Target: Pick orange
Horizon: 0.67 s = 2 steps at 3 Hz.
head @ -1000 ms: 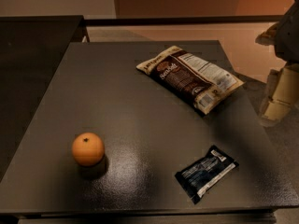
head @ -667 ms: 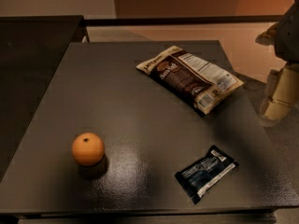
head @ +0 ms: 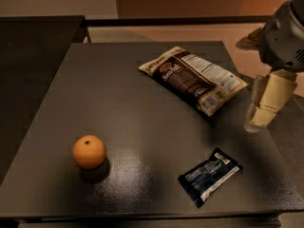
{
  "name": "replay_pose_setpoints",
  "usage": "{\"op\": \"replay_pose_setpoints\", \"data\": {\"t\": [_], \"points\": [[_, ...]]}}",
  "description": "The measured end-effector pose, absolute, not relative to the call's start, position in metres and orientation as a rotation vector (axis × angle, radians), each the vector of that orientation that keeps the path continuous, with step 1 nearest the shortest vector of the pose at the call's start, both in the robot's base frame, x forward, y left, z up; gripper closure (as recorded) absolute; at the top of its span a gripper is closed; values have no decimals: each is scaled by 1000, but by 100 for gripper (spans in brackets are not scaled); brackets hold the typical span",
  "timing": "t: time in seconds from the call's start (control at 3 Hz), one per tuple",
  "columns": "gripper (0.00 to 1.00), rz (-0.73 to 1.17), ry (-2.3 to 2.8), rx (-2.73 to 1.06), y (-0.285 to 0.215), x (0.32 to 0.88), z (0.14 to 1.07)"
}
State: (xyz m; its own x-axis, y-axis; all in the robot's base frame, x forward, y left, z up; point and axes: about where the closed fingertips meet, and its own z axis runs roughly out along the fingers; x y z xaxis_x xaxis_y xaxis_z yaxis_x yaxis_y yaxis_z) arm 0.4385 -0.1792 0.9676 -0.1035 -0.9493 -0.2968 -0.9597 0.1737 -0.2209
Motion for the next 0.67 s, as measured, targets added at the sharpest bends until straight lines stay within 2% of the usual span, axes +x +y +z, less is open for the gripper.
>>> {"op": "replay_pose_setpoints", "data": {"t": [0.67], "points": [[0,206,1843,-1981,-81,426,941]]}}
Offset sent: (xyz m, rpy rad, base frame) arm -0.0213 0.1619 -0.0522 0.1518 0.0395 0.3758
